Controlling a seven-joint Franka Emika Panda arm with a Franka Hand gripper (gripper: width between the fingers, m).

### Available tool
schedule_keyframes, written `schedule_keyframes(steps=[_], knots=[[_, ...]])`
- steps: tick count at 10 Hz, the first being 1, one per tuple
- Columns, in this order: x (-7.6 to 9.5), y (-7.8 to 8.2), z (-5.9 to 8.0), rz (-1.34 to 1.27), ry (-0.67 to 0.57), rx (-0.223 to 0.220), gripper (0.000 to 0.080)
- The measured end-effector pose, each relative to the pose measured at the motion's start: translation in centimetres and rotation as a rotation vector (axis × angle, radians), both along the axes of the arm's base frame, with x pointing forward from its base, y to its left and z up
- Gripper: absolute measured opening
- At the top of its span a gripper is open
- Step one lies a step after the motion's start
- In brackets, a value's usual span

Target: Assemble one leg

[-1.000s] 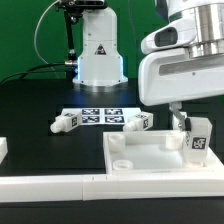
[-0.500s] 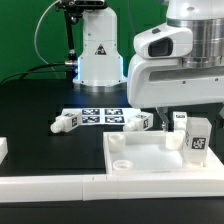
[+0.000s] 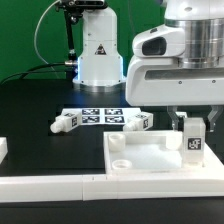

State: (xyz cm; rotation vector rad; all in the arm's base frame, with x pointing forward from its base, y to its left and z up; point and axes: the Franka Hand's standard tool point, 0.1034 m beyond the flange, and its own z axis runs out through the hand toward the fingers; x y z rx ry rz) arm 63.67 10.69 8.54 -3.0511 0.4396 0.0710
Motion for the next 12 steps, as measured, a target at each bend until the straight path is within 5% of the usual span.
schedule_keyframes(steps=[3,6,10,12], knots=[[0.31,0.09,-0.11,-0.301,-0.014,-0.008,0.0286],[0.33,0.51,-0.29,-0.976,-0.010,0.034,0.0286],[0.23,0.40,-0.31,-1.066,-0.007,0.065,0.0288],[0.23,0.04,-0.14,-0.616,-0.038,0.035,0.0603]])
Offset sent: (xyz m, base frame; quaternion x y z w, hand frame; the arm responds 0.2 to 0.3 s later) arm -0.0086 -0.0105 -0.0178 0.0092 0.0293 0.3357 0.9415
